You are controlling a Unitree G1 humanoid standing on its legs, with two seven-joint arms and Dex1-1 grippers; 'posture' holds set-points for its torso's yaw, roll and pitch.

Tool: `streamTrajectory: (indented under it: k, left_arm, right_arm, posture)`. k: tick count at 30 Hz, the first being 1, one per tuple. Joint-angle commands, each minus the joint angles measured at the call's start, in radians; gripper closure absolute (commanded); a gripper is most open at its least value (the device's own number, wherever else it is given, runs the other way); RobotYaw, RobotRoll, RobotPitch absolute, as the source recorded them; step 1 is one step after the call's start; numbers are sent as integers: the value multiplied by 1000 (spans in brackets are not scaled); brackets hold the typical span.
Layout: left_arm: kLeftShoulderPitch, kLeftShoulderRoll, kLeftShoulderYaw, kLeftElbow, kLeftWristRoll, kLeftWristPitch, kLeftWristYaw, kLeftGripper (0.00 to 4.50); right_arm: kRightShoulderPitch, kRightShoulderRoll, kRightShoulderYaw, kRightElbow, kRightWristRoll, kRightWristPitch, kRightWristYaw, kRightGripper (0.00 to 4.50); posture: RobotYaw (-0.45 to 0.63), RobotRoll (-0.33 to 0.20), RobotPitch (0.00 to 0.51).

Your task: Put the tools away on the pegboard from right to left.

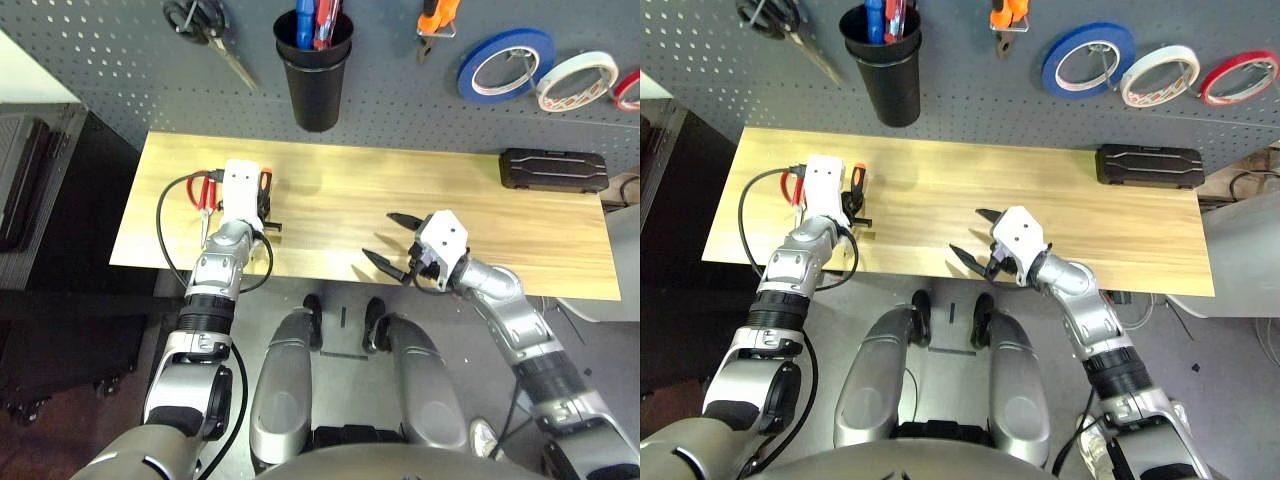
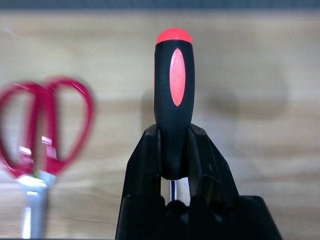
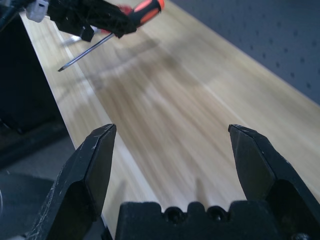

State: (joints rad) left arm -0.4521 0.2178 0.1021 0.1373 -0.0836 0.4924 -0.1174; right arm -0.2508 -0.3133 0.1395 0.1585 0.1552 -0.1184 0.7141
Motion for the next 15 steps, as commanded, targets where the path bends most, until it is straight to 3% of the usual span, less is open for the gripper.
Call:
streamTrajectory:
  k: [1, 15]
  left_arm:
    - [61, 0, 28, -149, -36, 13, -11, 3945]
    - [54, 26, 105, -432, -189, 61, -77, 3945]
  right_arm:
    - [9, 8, -54, 12, 73, -13, 21, 0]
    - [-65, -2, -213, -32, 291, -28, 132, 0]
  posture:
    - [221, 0, 331]
    - [274, 0, 248]
